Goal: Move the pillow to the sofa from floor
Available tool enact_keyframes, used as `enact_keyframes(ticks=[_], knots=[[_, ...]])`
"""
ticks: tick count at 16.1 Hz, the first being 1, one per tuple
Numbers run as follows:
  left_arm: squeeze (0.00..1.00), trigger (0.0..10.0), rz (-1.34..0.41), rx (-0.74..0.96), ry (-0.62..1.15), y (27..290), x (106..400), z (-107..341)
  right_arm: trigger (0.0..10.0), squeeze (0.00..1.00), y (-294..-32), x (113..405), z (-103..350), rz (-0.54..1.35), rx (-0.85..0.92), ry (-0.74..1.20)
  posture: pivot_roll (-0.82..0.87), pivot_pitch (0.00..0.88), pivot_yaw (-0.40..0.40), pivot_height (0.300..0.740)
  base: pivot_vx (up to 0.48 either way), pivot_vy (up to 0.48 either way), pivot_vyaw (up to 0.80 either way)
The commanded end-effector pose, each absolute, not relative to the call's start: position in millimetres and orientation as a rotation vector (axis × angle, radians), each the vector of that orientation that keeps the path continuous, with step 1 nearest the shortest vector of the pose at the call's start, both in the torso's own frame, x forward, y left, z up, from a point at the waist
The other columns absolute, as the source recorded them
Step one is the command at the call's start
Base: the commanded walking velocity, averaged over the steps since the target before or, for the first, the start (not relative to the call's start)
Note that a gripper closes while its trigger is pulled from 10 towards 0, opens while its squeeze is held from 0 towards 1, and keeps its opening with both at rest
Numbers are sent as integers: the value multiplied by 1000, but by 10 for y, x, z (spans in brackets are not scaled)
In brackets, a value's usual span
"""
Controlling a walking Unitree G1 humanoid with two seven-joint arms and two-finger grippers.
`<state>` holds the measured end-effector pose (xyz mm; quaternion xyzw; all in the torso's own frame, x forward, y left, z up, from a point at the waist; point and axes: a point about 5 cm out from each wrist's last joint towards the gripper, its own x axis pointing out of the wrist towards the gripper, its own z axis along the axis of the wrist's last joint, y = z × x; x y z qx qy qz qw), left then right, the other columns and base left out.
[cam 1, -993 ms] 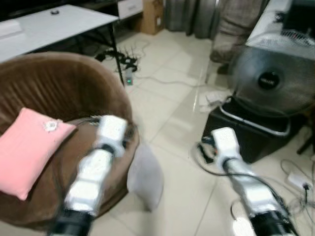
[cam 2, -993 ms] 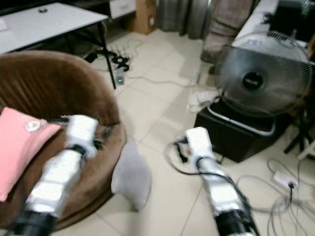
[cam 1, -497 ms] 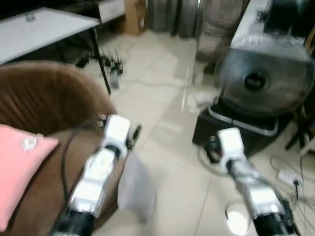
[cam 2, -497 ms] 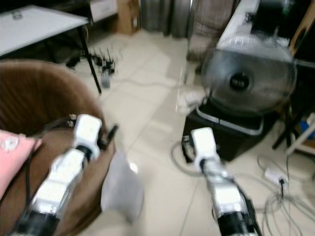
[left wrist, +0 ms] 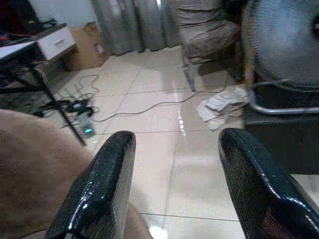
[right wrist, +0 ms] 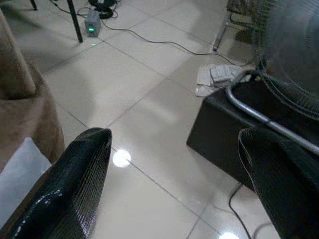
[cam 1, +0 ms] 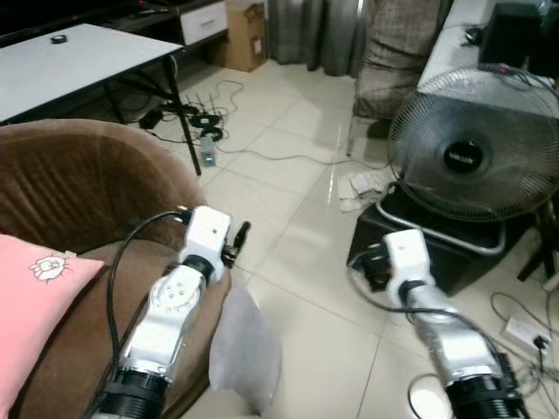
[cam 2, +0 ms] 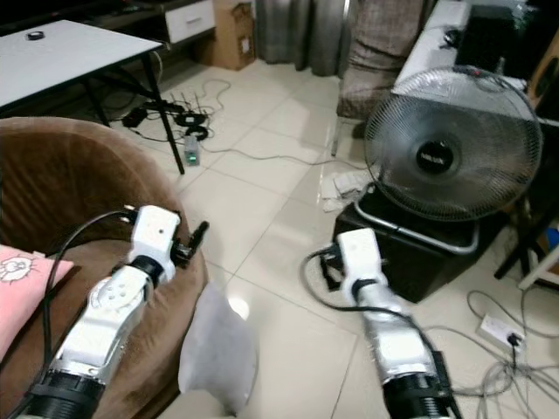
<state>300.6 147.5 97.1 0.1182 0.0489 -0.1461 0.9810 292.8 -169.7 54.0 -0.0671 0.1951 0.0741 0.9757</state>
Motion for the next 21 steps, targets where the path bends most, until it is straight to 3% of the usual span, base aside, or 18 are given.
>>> enact_keyframes(ticks=[1, 8, 17, 21], knots=[[0, 10000, -249, 255, 106, 1591, 3020, 981, 10000, 0, -1592, 2948, 559, 177, -123, 386, 34, 0, 22, 740, 0, 0, 0], [0, 10000, -247, 263, 107, 1590, 3020, 972, 10000, 0, -1603, 2959, 554, 162, -103, 394, 38, 0, 19, 740, 0, 0, 0], [0, 10000, -257, 263, 112, 1574, 3023, 966, 10000, 0, -1609, 2957, 556, 158, -101, 398, 33, 0, 21, 660, 0, 0, 0], [0, 10000, -259, 263, 113, 1571, 3021, 963, 10000, 0, -1611, 2957, 556, 154, -104, 397, 33, 0, 21, 655, 0, 0, 0]])
